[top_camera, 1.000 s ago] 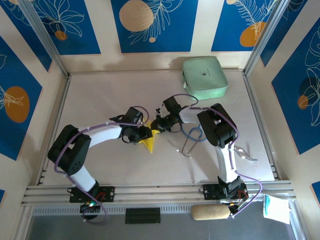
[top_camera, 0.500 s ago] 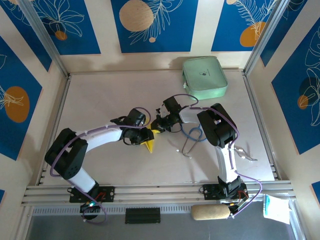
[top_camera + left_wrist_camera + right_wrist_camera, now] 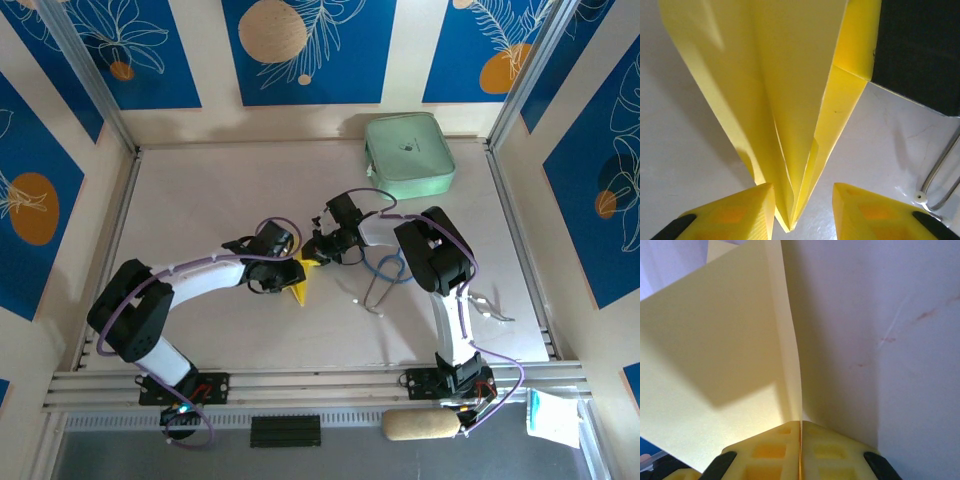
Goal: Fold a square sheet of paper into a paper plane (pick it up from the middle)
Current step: Move the paper plane to the top-center of the table.
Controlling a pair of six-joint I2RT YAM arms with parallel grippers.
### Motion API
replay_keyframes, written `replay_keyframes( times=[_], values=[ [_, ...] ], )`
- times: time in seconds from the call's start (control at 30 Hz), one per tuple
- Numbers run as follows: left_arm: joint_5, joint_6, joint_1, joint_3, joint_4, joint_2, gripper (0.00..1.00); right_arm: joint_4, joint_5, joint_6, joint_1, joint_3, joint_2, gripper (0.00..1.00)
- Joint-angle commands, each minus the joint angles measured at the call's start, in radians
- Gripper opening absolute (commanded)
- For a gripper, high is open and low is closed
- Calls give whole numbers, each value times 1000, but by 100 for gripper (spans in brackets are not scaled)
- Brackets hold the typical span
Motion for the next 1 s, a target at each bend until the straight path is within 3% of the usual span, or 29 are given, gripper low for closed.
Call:
replay_keyframes(
  times=[0.0,0.63,0.97],
  values=[
    [-44,15,-8,46,-17,37,35,-53,23,11,-5,-4,41,10],
    [-102,42,-16,143,-125,146,32,-53,11,15,-1,0,23,10],
    [-111,21,-22,165,-154,174,19,-77,7,22,2,24,-5,11]
  ],
)
